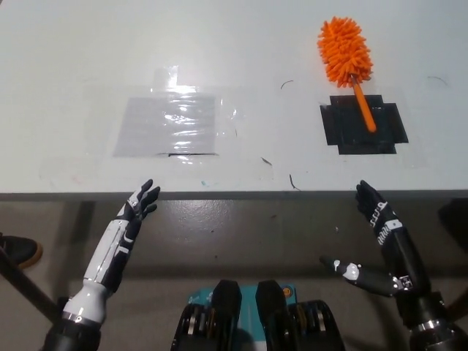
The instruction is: The robot uses it right hand to pick up an extended orange duster kept in the middle of the desk and presses its handle against the desk to collapse it
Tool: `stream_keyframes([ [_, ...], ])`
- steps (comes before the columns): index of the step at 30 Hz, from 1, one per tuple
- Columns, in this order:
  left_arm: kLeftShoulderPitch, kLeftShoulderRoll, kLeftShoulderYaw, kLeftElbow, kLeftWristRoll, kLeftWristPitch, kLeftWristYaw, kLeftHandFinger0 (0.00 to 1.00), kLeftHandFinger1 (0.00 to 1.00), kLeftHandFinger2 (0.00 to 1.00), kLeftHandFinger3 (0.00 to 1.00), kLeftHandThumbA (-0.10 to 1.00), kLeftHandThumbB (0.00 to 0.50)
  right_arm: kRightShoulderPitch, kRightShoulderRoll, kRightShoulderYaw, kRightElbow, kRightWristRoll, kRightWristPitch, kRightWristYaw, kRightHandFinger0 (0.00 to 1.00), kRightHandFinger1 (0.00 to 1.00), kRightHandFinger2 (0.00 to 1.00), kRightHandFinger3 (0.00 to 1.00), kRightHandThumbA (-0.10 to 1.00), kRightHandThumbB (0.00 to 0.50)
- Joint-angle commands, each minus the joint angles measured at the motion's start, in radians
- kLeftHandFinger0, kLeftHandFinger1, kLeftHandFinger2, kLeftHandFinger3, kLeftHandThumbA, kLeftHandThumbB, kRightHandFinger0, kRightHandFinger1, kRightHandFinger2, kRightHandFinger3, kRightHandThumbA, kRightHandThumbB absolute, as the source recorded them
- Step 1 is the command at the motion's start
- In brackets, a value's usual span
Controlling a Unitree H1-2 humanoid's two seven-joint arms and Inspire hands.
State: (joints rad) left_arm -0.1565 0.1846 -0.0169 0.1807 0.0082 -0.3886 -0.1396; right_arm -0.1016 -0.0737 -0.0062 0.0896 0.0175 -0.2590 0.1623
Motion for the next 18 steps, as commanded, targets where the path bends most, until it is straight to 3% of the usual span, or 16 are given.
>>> stream_keyframes([
  [1, 0.007, 0.015, -0.002, -0.007, -0.015, -0.037, -0.017, 1.00, 1.00, 1.00, 1.00, 1.00, 0.208, -0.041, -0.004, -0.002, 0.020, 0.074, -0.057, 0.024, 1.00, 1.00, 1.00, 1.00, 1.00, 0.163],
  [5, 0.010, 0.014, -0.001, -0.010, -0.004, -0.028, -0.013, 1.00, 1.00, 1.00, 1.00, 1.00, 0.239, -0.042, -0.009, 0.008, 0.014, 0.057, -0.040, 0.024, 1.00, 1.00, 1.00, 1.00, 1.00, 0.153],
  [11, 0.017, 0.015, 0.000, -0.018, 0.000, -0.020, -0.012, 1.00, 1.00, 1.00, 1.00, 1.00, 0.247, -0.042, -0.018, 0.020, 0.012, 0.040, -0.042, 0.023, 1.00, 1.00, 1.00, 1.00, 1.00, 0.145],
  [18, 0.018, 0.017, 0.000, -0.015, 0.001, -0.017, -0.015, 1.00, 1.00, 1.00, 1.00, 1.00, 0.244, -0.039, -0.025, 0.031, 0.005, 0.032, -0.015, 0.025, 1.00, 1.00, 1.00, 1.00, 1.00, 0.203],
])
